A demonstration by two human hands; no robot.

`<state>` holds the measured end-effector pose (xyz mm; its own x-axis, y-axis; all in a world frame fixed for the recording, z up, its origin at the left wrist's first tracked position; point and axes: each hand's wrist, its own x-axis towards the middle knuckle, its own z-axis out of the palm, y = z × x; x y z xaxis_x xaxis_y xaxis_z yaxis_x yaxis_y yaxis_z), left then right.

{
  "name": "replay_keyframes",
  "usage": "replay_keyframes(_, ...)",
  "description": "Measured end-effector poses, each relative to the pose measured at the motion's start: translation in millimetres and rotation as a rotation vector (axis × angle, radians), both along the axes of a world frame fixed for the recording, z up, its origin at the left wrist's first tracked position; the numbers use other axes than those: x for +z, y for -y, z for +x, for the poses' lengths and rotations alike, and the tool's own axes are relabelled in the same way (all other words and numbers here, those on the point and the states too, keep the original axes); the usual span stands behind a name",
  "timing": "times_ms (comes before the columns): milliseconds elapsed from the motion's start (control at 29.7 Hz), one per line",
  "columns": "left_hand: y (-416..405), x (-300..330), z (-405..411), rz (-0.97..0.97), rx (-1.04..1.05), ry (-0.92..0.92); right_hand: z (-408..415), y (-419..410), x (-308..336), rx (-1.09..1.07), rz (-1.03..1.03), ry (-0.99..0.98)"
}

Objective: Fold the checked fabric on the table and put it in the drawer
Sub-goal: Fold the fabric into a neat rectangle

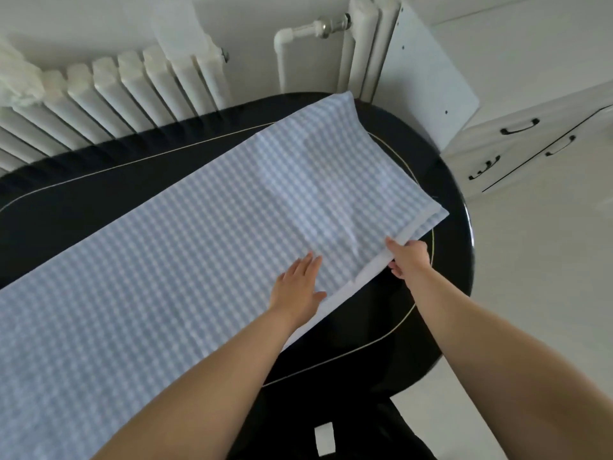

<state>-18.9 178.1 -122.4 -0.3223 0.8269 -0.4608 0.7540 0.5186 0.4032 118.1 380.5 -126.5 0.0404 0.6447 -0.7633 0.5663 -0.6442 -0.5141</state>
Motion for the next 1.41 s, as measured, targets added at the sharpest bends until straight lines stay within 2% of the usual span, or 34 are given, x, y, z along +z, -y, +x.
replay_keyframes(135, -54, 0, 23, 0.028, 0.021, 0.030, 6, -31, -5, 0.075, 0.017, 0.052)
replay_keyframes(235, -99, -3, 45, -0.032, 0.147, 0.124, 8, -58, -1, 0.142, 0.009, -0.002)
replay_keyframes(303, -118, -2, 52, -0.083, 0.241, 0.141, -1, -56, 3, 0.378, 0.215, -0.016)
replay_keyframes(370, -137, 3, 54, -0.028, 0.428, 0.207, -11, -46, 16, 0.714, 0.493, -0.128)
replay_keyframes(437, -143, 14, 48, 0.214, 0.758, 0.309, -18, -34, 25, 1.009, 0.658, -0.313)
replay_keyframes(471, -143, 20, 44, 0.333, 0.913, 0.333, -18, -35, 24, 1.089, 0.703, -0.340)
replay_keyframes(538, -138, 25, 28, 0.467, 1.147, 0.379, -13, -56, 15, 0.997, 0.705, -0.206)
replay_keyframes(639, -124, 27, 5, 0.501, 1.435, 0.399, 9, -102, -2, 0.713, 0.522, 0.271)
replay_keyframes(673, -120, 27, -2, 0.527, 1.532, 0.438, 18, -113, -6, 0.690, 0.462, 0.383)
replay_keyframes(740, -109, 25, -12, 0.585, 1.660, 0.506, 31, -127, -13, 0.698, 0.436, 0.489)
replay_keyframes(875, -97, 17, -16, 0.557, 1.790, 0.519, 38, -134, -15, 0.677, 0.523, 0.438)
replay_keyframes(975, -95, 12, -14, 0.422, 1.830, 0.400, 39, -129, -11, 0.757, 0.649, 0.437)
replay_keyframes(1009, -93, 8, -15, 0.365, 1.822, 0.365, 39, -127, -9, 0.775, 0.700, 0.405)
replay_keyframes(1076, -91, 0, -13, 0.333, 1.864, 0.351, 41, -123, -2, 0.781, 0.872, 0.214)
replay_keyframes(1144, -87, -4, -11, 0.458, 1.848, 0.398, 49, -123, 5, 0.743, 1.111, 0.057)
replay_keyframes(1177, -86, -3, -11, 0.554, 1.858, 0.423, 56, -127, 5, 0.706, 1.184, 0.081)
replay_keyframes(1211, -86, 0, -11, 0.609, 1.875, 0.415, 64, -133, 3, 0.684, 1.168, 0.168)
replay_keyframes(1245, -85, 2, -13, 0.610, 1.881, 0.389, 74, -137, -2, 0.691, 1.047, 0.282)
replay_keyframes(1345, -77, 3, -21, 0.606, 1.883, 0.388, 96, -143, -18, 0.731, 0.446, 0.577)
replay_keyframes(1413, -70, 0, -28, 0.551, 1.884, 0.403, 98, -144, -20, 0.750, 0.315, 0.672)
